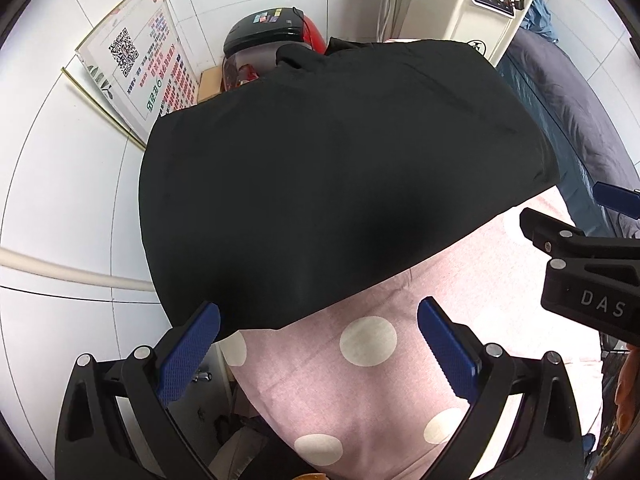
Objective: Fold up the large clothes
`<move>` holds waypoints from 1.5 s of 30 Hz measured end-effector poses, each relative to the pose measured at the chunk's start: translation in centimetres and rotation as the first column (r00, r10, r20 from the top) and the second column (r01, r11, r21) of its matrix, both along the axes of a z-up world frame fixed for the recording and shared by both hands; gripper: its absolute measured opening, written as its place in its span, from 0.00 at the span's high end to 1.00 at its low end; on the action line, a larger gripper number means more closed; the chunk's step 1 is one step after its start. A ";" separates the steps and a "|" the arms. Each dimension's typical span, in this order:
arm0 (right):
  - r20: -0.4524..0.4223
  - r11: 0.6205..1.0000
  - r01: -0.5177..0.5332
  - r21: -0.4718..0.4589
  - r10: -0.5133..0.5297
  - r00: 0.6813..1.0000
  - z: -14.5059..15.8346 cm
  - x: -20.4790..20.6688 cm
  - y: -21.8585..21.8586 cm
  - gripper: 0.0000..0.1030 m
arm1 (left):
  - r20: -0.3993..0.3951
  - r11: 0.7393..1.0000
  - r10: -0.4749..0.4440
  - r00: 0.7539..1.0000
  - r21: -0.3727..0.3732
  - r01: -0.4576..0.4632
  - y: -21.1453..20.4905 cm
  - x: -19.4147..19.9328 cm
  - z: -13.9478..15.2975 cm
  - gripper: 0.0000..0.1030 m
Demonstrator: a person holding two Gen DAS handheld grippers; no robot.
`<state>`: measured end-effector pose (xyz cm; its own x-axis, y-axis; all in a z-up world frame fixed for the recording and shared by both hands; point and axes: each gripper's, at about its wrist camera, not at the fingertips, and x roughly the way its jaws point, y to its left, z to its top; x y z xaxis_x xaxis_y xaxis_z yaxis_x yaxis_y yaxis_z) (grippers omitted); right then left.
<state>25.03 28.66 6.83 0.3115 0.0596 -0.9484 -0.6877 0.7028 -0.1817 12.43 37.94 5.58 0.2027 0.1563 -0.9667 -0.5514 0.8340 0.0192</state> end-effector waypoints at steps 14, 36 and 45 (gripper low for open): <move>-0.013 1.000 0.004 0.011 -0.004 1.000 -0.2 -0.3 0.2 0.08 | -0.019 1.000 0.014 1.000 0.022 -0.013 0.4 -0.3 -0.3 0.06; -0.007 1.000 -0.009 0.027 0.010 1.000 -0.3 -0.8 0.6 0.08 | -0.030 1.000 0.012 0.999 0.015 -0.012 0.4 -0.1 -0.8 0.06; -0.001 0.999 -0.011 0.035 0.011 1.000 -0.3 -0.9 0.8 0.08 | 0.027 0.999 0.043 0.999 -0.015 -0.042 0.9 -0.7 -1.1 0.06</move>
<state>24.18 29.49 6.54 0.3095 0.0961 -0.9460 -0.6957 0.7012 -0.1564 11.75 38.85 4.53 0.2224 0.1512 -0.9631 -0.5864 0.8100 -0.0083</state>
